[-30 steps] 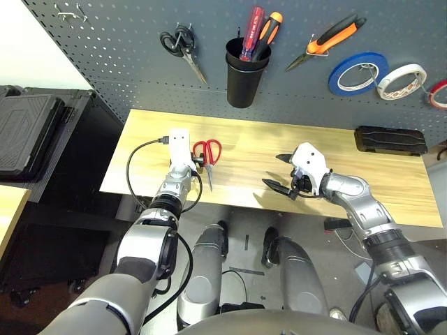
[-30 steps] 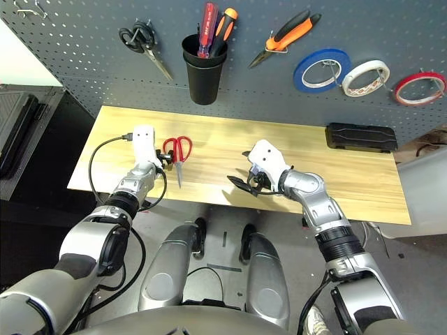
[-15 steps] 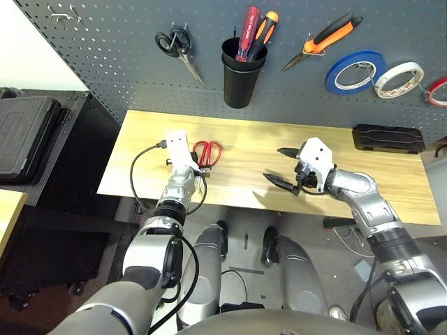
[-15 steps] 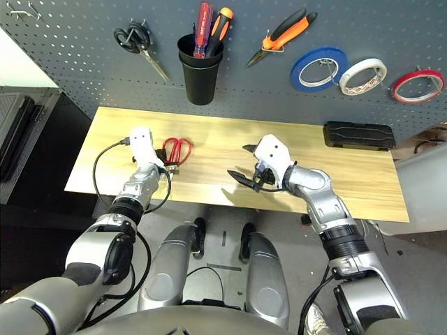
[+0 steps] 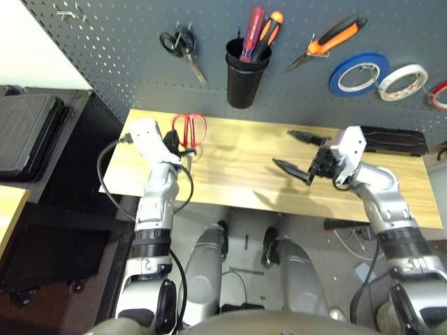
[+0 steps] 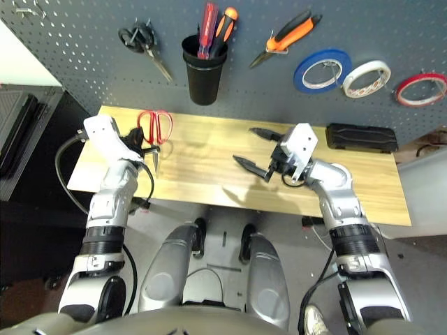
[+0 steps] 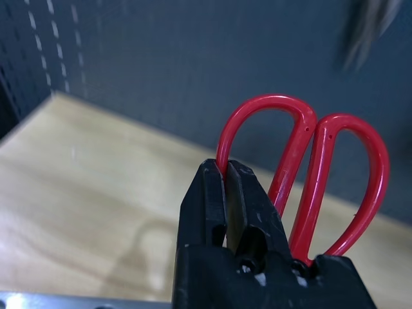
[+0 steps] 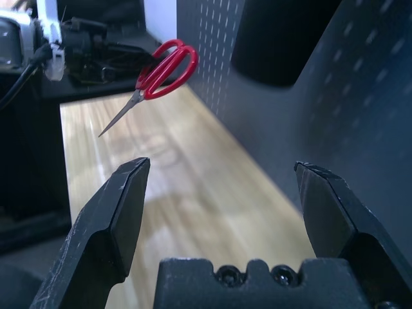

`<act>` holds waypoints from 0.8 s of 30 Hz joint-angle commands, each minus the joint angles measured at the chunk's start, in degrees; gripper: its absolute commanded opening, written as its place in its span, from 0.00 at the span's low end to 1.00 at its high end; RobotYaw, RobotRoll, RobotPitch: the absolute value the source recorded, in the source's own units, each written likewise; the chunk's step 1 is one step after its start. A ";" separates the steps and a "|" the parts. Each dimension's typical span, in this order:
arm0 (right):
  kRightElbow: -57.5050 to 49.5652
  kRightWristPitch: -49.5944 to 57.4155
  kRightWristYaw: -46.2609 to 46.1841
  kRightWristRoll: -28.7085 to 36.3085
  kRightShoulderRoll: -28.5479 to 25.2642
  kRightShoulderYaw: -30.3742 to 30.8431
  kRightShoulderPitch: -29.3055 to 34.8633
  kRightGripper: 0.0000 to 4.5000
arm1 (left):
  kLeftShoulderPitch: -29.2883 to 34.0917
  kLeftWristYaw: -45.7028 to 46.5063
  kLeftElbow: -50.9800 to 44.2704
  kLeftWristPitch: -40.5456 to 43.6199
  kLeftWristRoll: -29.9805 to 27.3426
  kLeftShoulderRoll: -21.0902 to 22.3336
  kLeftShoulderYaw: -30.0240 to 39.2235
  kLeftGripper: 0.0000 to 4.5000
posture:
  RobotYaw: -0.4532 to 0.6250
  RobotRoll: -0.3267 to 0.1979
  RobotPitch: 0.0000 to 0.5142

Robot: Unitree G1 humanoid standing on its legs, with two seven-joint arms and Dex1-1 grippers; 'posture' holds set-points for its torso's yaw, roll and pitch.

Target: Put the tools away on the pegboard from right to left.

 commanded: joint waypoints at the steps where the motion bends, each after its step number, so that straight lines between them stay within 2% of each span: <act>1: -4.03 1.66 2.41 4.95 -1.77 -3.00 0.96 1.00 | 1.31 -1.43 -7.06 2.19 -2.28 0.42 0.20 0.00 | 0.64 0.62 0.51; 4: -6.53 3.64 3.27 7.76 -2.89 -4.54 0.82 1.00 | 0.18 -1.25 -10.63 4.20 -3.18 0.90 0.67 0.00 | 0.64 0.62 0.51; 13: -8.41 5.41 4.93 11.59 -4.50 -6.86 -3.20 1.00 | -8.38 -1.14 -16.31 9.45 -6.80 2.83 2.72 0.00 | 0.63 0.62 0.50; 24: -10.63 7.72 4.36 12.92 -3.13 -6.39 -4.66 1.00 | -12.12 -1.84 -15.01 10.32 -9.94 4.98 5.02 0.00 | 0.63 0.62 0.49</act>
